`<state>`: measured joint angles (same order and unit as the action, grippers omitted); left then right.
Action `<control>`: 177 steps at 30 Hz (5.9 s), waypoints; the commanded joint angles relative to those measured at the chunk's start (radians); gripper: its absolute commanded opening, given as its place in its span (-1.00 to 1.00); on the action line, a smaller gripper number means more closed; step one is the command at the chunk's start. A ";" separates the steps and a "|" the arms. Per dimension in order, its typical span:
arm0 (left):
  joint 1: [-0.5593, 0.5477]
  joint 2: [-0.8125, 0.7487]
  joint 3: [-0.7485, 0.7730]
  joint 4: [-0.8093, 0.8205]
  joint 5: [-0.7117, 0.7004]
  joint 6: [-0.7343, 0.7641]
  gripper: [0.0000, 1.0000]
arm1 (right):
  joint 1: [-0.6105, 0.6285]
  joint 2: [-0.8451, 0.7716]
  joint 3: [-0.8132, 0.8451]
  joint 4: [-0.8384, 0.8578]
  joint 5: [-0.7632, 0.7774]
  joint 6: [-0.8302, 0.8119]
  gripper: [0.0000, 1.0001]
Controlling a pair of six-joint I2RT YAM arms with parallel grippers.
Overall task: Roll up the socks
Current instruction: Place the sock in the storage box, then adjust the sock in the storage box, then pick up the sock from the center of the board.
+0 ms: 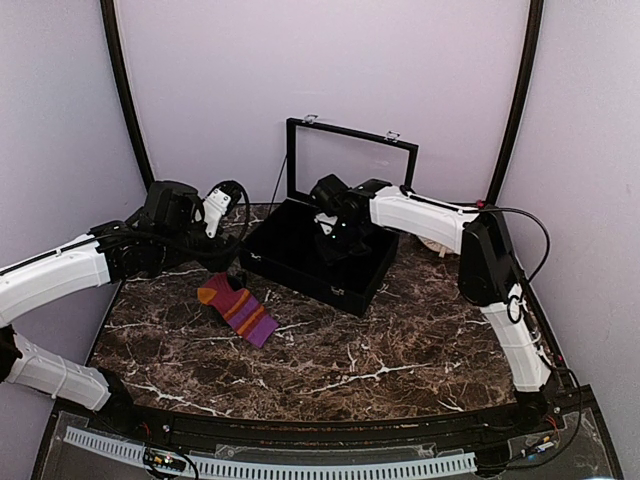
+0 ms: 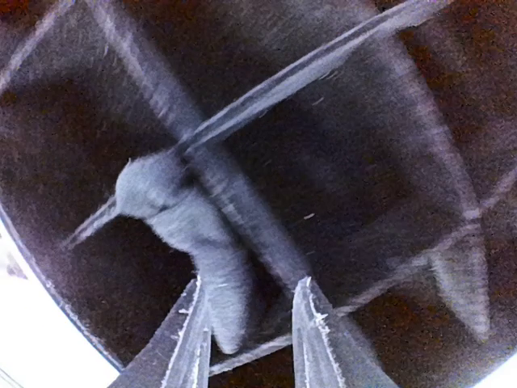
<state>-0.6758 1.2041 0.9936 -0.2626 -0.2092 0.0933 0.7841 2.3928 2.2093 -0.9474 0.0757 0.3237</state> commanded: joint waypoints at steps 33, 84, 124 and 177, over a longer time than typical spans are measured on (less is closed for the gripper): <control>0.016 0.013 0.008 0.010 0.003 0.011 0.24 | 0.007 0.096 0.081 0.106 -0.080 -0.017 -0.92; 0.163 -0.132 -0.129 -0.150 0.119 -0.397 0.55 | 0.104 -0.709 -0.898 0.662 0.244 0.082 -0.28; 0.367 -0.026 -0.339 0.059 0.458 -0.551 0.32 | 0.300 -0.617 -0.952 0.620 0.246 0.257 -0.26; 0.288 -0.268 -0.108 -0.164 0.433 -0.576 -1.00 | 0.324 -0.721 -1.129 0.826 0.168 0.203 -0.25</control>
<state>-0.3286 0.9806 0.8192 -0.3462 0.2432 -0.4641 1.0897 1.7344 1.1240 -0.2031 0.2581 0.5354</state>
